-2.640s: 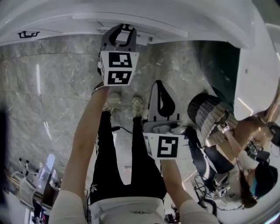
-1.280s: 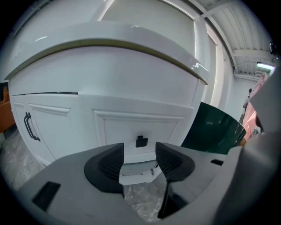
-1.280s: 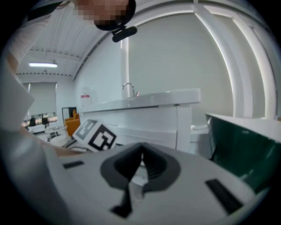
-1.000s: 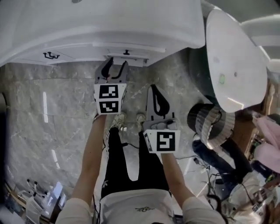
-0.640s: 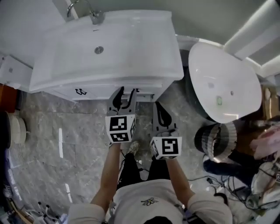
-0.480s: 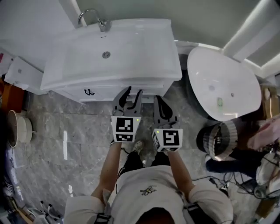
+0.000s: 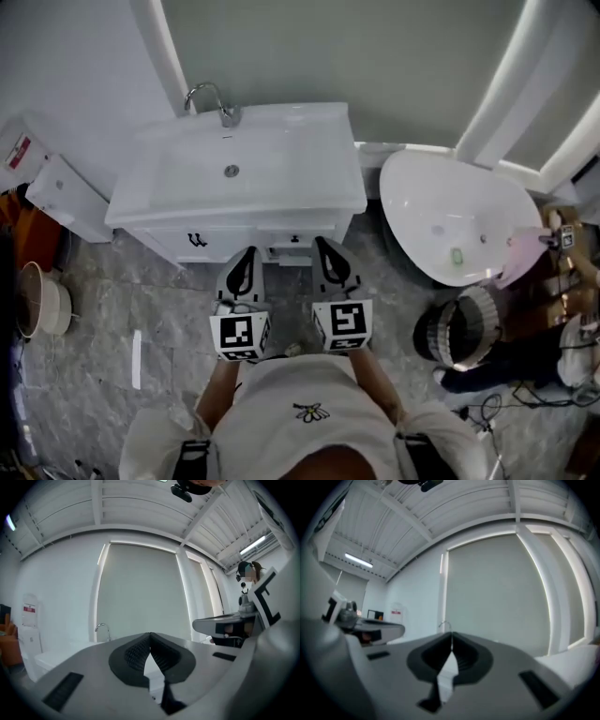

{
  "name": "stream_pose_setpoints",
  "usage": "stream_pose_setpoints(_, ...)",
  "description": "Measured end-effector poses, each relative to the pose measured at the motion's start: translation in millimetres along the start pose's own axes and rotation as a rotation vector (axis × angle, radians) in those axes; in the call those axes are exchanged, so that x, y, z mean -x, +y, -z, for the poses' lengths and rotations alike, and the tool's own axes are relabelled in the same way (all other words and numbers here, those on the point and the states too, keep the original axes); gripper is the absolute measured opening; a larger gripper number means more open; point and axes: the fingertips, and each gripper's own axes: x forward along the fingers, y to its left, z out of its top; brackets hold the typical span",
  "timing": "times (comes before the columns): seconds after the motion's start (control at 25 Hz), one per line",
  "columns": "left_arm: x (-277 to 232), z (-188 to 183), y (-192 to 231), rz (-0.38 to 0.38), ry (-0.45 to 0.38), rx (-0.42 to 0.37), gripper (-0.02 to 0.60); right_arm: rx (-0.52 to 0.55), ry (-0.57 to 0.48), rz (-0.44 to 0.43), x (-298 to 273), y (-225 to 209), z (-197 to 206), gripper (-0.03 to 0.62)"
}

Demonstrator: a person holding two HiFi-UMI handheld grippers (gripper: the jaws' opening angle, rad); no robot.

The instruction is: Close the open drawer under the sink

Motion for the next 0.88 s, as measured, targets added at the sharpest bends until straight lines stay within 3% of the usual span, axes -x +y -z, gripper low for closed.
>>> stream_pose_setpoints(0.2, 0, 1, -2, -0.024, -0.010, 0.014, 0.020, 0.016, 0.031, 0.022, 18, -4, 15, 0.029)
stream_pose_setpoints(0.44, 4, 0, -10, 0.009, -0.013, 0.033, 0.020, -0.033, 0.123, 0.024, 34, -2, 46, 0.029)
stream_pose_setpoints(0.88, -7, 14, -15, 0.032, 0.024, 0.041, 0.020, 0.006, 0.109, 0.002, 33, -1, 39, 0.029)
